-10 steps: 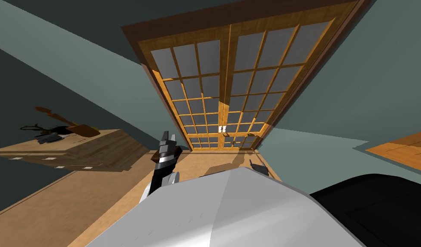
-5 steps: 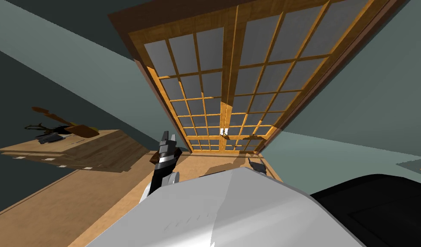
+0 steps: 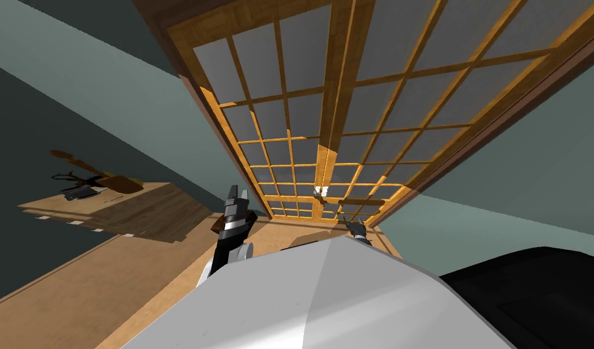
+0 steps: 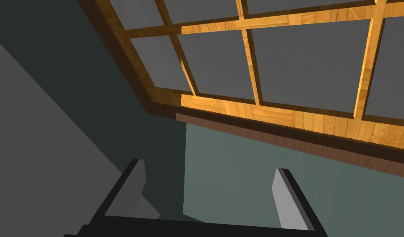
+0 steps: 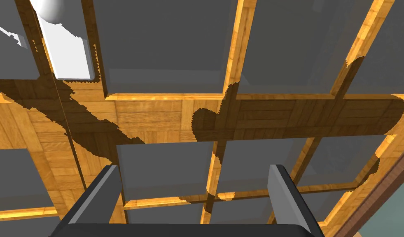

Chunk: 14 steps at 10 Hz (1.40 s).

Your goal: Pull the door open

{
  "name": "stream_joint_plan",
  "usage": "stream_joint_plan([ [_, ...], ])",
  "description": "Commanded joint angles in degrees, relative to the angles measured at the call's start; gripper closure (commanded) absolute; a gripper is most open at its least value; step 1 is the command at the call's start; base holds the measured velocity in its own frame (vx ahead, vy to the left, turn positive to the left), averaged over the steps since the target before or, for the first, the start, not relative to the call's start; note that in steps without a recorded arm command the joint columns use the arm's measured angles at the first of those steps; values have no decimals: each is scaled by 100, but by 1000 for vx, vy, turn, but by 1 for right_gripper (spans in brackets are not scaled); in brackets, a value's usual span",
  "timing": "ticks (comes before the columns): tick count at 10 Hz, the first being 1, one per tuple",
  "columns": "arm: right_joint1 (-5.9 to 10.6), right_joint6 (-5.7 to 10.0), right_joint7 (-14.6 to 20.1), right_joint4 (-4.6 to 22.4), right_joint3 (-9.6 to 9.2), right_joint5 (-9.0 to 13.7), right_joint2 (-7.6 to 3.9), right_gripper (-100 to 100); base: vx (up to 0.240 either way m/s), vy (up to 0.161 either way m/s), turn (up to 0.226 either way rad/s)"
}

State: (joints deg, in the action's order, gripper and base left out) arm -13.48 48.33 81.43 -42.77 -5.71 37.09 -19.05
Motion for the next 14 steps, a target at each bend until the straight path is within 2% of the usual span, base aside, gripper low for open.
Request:
stream_joint_plan([
  [1,158,54,71,47,-44,-27,-1,-100,159,-8,81],
  [2,158,54,71,47,-44,-27,-1,-100,102,-25,28],
  [3,303,60,71,-30,-79,-50,36,-100,137,-26,97],
  [9,770,79,76,-283,-200,-128,158,-100,200,-25,104],
  [10,735,97,94,-215,-192,-123,147,-100,93,-18,27],
  [11,735,97,94,-215,-192,-123,147,100,-10,5,-8],
  [14,735,97,94,-215,-192,-123,147,100,-24,14,9],
])
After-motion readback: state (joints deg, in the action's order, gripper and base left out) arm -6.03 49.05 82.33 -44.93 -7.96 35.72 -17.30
